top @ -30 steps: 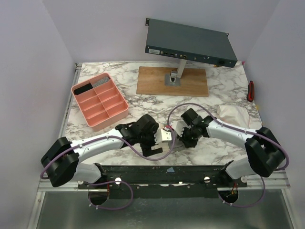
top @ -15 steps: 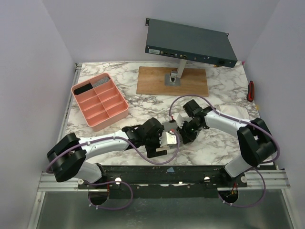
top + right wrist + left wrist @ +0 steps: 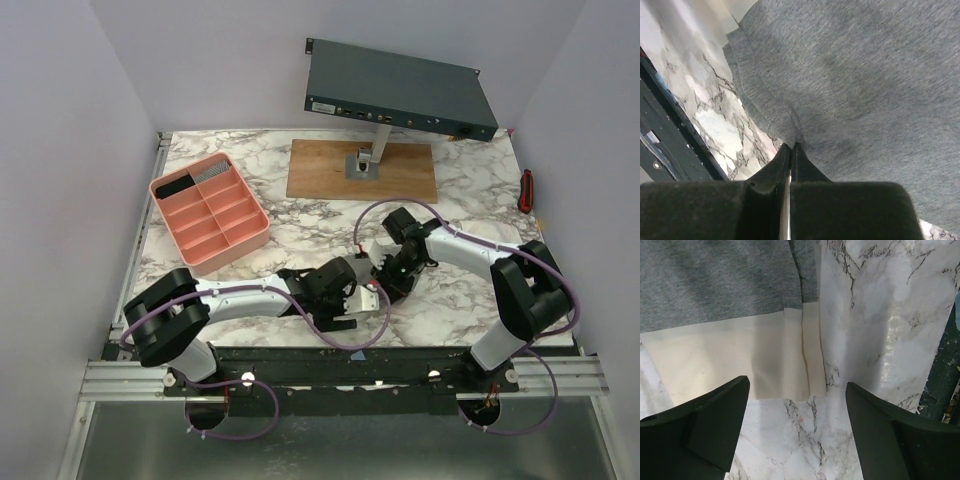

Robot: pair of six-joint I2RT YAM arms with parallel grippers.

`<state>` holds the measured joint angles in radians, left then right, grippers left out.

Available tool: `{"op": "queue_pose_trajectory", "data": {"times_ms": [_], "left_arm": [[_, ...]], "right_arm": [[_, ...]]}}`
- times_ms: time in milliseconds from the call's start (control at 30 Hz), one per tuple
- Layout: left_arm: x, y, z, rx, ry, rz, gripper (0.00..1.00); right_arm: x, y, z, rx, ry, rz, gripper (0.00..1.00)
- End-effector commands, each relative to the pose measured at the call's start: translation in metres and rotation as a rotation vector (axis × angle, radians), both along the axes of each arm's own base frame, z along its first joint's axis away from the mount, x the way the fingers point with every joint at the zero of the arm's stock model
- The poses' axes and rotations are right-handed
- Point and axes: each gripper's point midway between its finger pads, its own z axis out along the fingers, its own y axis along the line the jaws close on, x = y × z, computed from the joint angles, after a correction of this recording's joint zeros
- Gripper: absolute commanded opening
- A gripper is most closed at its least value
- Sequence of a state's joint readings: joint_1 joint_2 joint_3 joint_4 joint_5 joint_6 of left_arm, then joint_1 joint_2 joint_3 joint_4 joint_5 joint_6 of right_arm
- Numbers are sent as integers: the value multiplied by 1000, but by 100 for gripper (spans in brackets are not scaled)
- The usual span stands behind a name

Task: Roll the underwear
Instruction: Fold the underwear at the center of the board.

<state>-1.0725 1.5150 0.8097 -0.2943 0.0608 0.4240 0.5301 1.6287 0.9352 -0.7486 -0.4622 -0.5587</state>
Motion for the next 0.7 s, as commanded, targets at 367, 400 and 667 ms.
{"op": "queue_pose_trajectory", "data": {"times_ms": [367,400,667], "left_arm": [[4,7,-12,109,-29,1,56],[4,7,-13,111,-27,-1,53],[-3,7,-10,112,-12,-15,25]], "right_arm": [[2,-8,3,-25,6,3,1],[2,-9,3,-27,5,1,1],[0,-11,4,-36,12,-10,1]]}}
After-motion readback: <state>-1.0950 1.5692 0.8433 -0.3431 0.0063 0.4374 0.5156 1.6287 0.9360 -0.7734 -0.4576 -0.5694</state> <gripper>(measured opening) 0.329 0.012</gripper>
